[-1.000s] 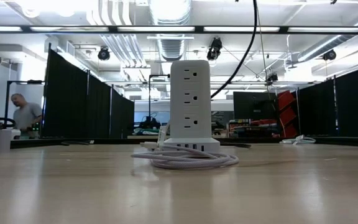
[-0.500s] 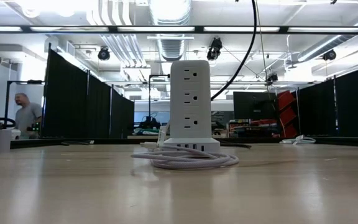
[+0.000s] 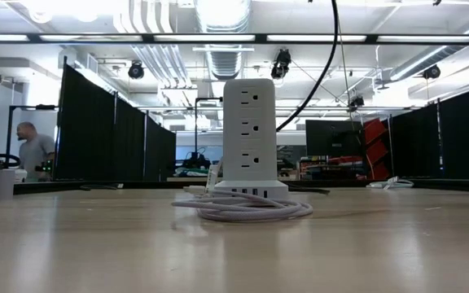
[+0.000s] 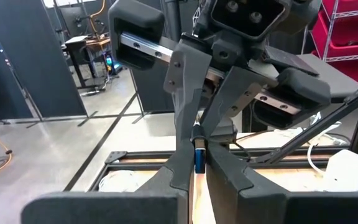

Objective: Plug in charger cables
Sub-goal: Insert the right black charger cable into the top white outlet extension

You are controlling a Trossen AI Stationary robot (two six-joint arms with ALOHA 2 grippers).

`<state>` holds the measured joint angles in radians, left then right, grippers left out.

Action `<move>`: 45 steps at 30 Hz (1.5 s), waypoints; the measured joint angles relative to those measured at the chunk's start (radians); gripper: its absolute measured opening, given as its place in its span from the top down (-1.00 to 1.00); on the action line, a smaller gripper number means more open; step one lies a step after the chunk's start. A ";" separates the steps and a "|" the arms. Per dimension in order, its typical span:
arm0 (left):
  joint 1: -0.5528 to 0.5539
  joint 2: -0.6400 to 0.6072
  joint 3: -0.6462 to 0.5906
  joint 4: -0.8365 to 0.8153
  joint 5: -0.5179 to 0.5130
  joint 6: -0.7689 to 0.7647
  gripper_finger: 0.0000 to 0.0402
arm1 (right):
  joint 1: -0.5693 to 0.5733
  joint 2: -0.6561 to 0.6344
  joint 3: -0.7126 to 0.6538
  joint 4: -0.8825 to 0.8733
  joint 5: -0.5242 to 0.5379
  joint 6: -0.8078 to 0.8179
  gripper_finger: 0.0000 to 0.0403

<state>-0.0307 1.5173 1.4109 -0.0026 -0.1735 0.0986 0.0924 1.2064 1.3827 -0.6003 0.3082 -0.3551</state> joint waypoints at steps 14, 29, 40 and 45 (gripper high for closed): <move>0.000 -0.001 0.000 -0.025 -0.001 0.057 0.92 | 0.001 0.000 0.000 -0.004 -0.002 0.050 0.50; 0.000 -0.001 0.000 -0.024 -0.028 0.124 0.92 | 0.001 -0.003 0.000 -0.002 -0.001 0.105 0.48; 0.000 -0.002 0.000 -0.018 -0.027 0.131 0.91 | 0.001 -0.006 0.000 -0.002 -0.003 0.233 0.93; -0.001 -0.004 0.000 -0.024 -0.027 0.163 0.69 | 0.000 -0.011 0.000 -0.003 -0.050 0.288 0.96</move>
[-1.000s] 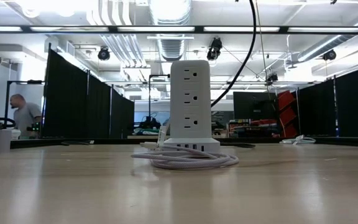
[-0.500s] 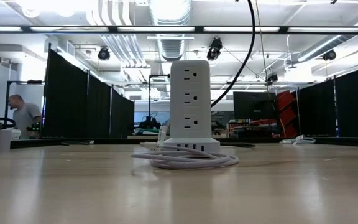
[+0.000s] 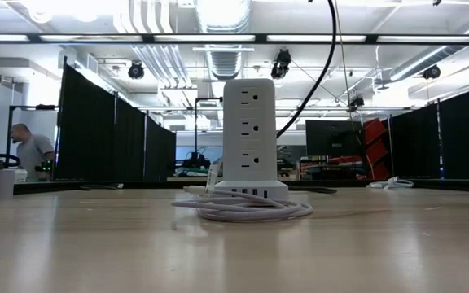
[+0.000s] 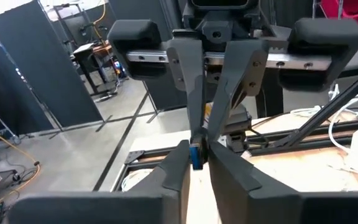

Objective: Plug in charger cables
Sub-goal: Insert the right black charger cable into the top white outlet extension

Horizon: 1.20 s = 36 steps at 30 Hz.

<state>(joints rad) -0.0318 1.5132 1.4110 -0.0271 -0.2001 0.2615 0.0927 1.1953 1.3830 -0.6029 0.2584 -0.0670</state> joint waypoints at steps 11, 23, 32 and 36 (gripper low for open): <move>-0.026 -0.018 0.000 -0.048 0.000 0.385 0.26 | -0.052 -0.032 0.000 -0.024 -0.258 0.342 0.96; -0.109 -0.018 0.000 -0.013 -0.097 0.949 0.15 | -0.064 -0.031 0.000 -0.035 -0.480 0.739 0.96; -0.137 -0.016 0.000 0.023 -0.203 1.362 0.32 | -0.087 -0.031 0.000 0.107 -0.569 0.999 0.96; -0.138 -0.016 0.000 0.062 -0.210 1.399 0.40 | -0.087 -0.031 0.000 0.143 -0.599 1.077 0.96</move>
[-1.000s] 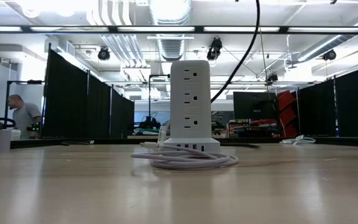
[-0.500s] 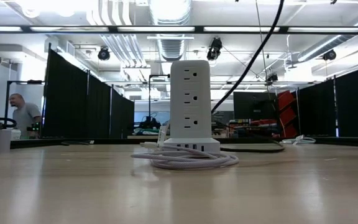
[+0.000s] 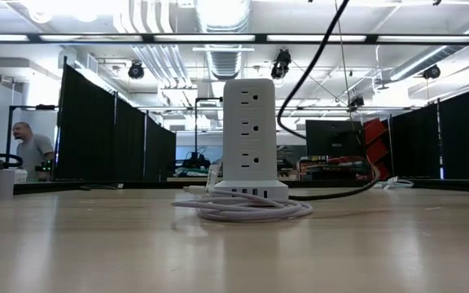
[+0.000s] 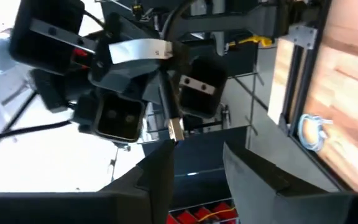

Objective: Plug in charger cables
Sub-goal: Insert the right black charger cable into the top white outlet extension

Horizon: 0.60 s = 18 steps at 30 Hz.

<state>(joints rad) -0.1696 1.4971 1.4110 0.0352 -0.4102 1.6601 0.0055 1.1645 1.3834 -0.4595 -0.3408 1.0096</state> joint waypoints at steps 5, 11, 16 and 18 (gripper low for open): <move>0.002 0.001 0.000 0.080 0.001 0.008 0.47 | 0.000 0.009 0.000 0.007 0.006 0.068 0.96; 0.000 0.001 0.000 0.079 0.008 -0.002 0.45 | 0.000 0.031 0.000 0.079 0.034 0.118 0.96; -0.001 0.001 0.000 0.078 0.009 -0.003 0.41 | 0.000 0.048 0.000 0.153 0.056 0.119 0.96; 0.000 -0.003 0.000 0.078 0.008 -0.004 0.41 | 0.000 0.048 0.000 0.149 0.066 0.119 0.96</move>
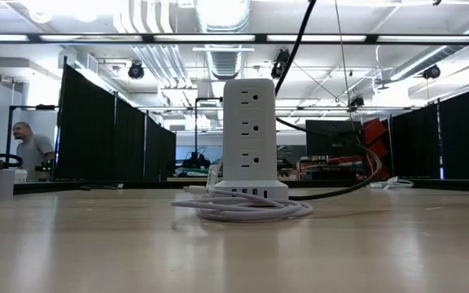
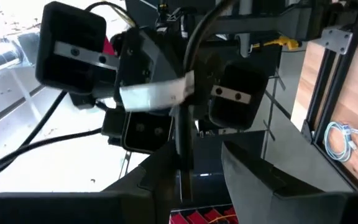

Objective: Plug in charger cables
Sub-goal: Insert the right black charger cable into the top white outlet extension

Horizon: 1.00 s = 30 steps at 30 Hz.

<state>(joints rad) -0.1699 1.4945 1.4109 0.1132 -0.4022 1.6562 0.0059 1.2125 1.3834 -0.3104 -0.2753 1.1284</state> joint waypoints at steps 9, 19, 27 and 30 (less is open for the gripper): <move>-0.002 -0.008 0.000 -0.001 -0.110 -0.108 0.58 | 0.000 0.000 0.000 -0.016 0.047 -0.031 0.96; -0.018 -0.009 0.000 -0.045 -0.148 -0.174 0.96 | 0.000 0.000 0.000 -0.029 0.066 -0.056 0.96; -0.021 -0.010 0.000 -0.053 -0.148 -0.177 0.92 | 0.000 0.000 0.000 -0.028 0.066 -0.056 0.96; -0.021 -0.010 0.000 -0.055 -0.139 -0.180 0.89 | 0.000 0.000 0.000 -0.027 0.066 -0.063 0.96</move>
<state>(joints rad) -0.1909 1.4849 1.4109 0.0583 -0.5415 1.4761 0.0063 1.2129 1.3830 -0.3378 -0.2092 1.0650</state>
